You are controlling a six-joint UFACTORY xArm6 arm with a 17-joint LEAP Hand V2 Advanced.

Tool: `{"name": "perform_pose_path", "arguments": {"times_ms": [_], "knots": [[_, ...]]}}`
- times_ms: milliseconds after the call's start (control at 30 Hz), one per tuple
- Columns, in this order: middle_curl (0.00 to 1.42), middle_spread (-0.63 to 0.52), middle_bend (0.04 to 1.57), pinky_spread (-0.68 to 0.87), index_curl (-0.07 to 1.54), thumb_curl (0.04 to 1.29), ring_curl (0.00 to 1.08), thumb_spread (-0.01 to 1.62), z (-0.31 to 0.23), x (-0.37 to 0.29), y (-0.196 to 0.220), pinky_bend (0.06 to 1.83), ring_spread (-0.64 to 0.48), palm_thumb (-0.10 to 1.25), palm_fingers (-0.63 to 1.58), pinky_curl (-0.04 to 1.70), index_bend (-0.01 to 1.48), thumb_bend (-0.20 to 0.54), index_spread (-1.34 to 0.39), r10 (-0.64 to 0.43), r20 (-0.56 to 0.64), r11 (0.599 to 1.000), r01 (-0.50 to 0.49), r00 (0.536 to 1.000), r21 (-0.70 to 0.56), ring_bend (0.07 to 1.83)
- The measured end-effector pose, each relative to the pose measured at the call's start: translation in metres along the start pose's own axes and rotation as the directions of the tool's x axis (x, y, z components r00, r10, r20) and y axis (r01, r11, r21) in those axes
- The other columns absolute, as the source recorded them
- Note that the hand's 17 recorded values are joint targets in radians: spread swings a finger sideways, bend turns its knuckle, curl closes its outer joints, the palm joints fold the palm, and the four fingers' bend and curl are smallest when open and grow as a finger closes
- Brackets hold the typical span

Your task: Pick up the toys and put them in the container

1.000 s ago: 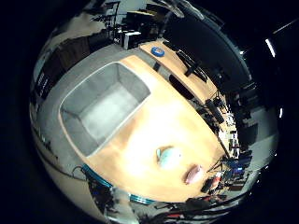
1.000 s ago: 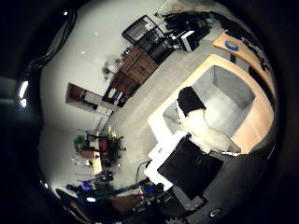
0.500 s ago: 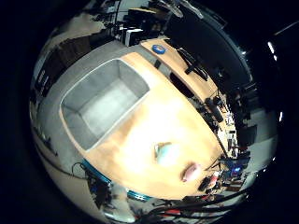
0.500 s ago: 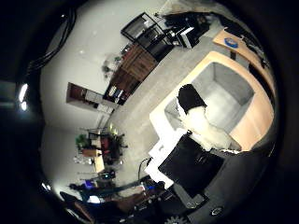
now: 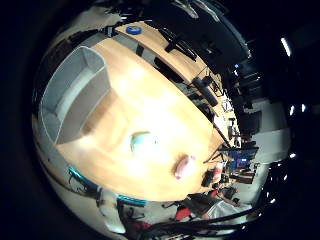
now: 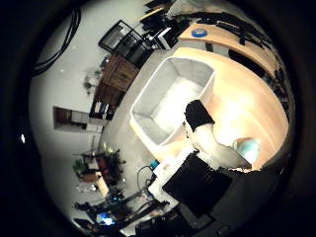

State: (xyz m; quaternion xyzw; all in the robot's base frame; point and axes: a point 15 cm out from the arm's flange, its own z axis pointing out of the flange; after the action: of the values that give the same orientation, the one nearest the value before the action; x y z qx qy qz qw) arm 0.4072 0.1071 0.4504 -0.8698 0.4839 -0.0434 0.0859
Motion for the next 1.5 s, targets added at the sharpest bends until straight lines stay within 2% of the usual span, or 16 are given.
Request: {"name": "perform_pose_path", "arguments": {"times_ms": [233, 600, 767, 1033, 1500], "knots": [[0.27, -0.31, 0.17, 0.14, 0.38, 0.42, 0.15, 1.03, 0.010, 0.034, 0.030, 0.73, -0.27, 0.42, 0.39, 0.00, 0.33, -0.030, -0.60, 0.075, 0.004, 0.995, -0.075, 0.997, -0.073, 0.58], [0.26, -0.30, 0.17, 0.18, 0.37, 0.42, 0.15, 1.03, 0.067, 0.050, 0.084, 0.75, -0.25, 0.41, 0.38, 0.00, 0.29, -0.030, -0.59, 0.117, 0.050, 0.974, -0.105, 0.992, -0.201, 0.57], [0.26, -0.30, 0.17, 0.19, 0.37, 0.41, 0.16, 1.04, 0.069, 0.062, 0.090, 0.74, -0.25, 0.41, 0.37, 0.00, 0.28, -0.028, -0.59, 0.123, 0.035, 0.978, -0.115, 0.992, -0.172, 0.56], [0.25, -0.29, 0.17, 0.20, 0.37, 0.41, 0.16, 1.04, 0.094, 0.060, 0.131, 0.74, -0.25, 0.41, 0.37, 0.00, 0.26, -0.027, -0.59, 0.144, 0.056, 0.969, -0.129, 0.988, -0.212, 0.56], [0.25, -0.29, 0.18, 0.21, 0.37, 0.41, 0.17, 1.04, 0.118, 0.097, 0.161, 0.74, -0.25, 0.43, 0.38, 0.00, 0.23, -0.025, -0.58, 0.203, 0.042, 0.960, -0.190, 0.978, -0.204, 0.56]]}}
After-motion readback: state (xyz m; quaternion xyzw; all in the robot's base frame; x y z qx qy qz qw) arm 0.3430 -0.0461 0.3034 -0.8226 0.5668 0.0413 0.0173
